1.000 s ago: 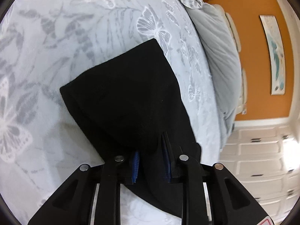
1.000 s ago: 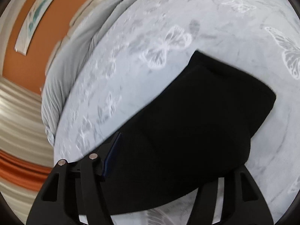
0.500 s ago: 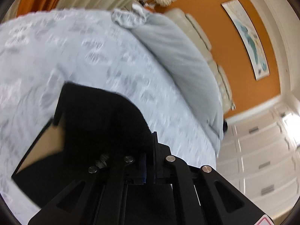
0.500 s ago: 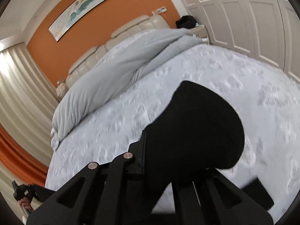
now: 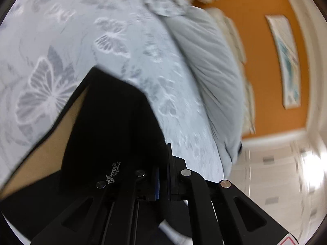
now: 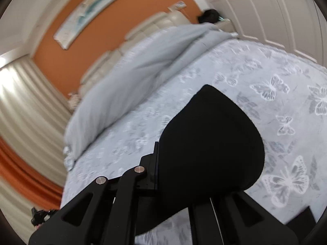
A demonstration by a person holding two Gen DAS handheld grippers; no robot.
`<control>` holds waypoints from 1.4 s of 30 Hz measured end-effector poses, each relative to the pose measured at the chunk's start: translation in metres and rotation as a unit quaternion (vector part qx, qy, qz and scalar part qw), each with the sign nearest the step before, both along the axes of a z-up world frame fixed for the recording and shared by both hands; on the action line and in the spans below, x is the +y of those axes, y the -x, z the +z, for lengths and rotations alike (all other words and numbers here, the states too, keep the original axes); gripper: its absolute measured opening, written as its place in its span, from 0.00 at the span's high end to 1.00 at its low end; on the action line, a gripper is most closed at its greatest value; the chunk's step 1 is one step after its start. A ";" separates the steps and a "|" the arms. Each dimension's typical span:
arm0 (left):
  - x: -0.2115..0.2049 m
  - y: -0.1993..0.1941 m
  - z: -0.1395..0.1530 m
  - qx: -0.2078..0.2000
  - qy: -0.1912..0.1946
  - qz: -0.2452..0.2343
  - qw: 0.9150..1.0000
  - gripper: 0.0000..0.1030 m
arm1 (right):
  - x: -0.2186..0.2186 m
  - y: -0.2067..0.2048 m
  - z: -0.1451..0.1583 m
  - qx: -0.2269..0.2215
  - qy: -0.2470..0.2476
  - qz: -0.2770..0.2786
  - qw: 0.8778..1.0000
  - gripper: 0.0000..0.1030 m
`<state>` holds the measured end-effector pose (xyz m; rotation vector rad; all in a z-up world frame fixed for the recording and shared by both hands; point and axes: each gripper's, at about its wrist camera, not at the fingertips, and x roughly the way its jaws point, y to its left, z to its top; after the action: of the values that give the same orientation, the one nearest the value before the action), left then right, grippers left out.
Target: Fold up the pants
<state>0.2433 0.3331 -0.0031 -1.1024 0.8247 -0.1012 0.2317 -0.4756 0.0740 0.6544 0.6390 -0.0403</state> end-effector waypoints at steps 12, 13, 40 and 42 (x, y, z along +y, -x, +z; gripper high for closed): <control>0.011 0.142 -0.098 0.112 -0.036 -0.120 0.986 0.95 | -0.064 0.166 -0.173 0.185 -0.068 -0.039 0.980 0.96; 0.006 0.147 -0.110 0.115 -0.044 -0.122 0.985 0.92 | -0.065 0.171 -0.177 0.178 -0.079 -0.041 0.980 0.96; 0.025 0.186 -0.084 0.010 -0.039 0.001 0.999 0.94 | -0.069 0.202 -0.111 0.110 0.007 -0.096 0.989 0.96; 0.028 0.189 -0.091 0.040 -0.048 0.000 0.998 0.94 | -0.074 0.200 -0.155 0.201 0.010 -0.105 0.974 0.95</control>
<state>0.0541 0.3607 -0.0942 -1.0208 0.8922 -0.0176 0.0318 -0.5498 -0.0805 0.6978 0.9548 -0.3846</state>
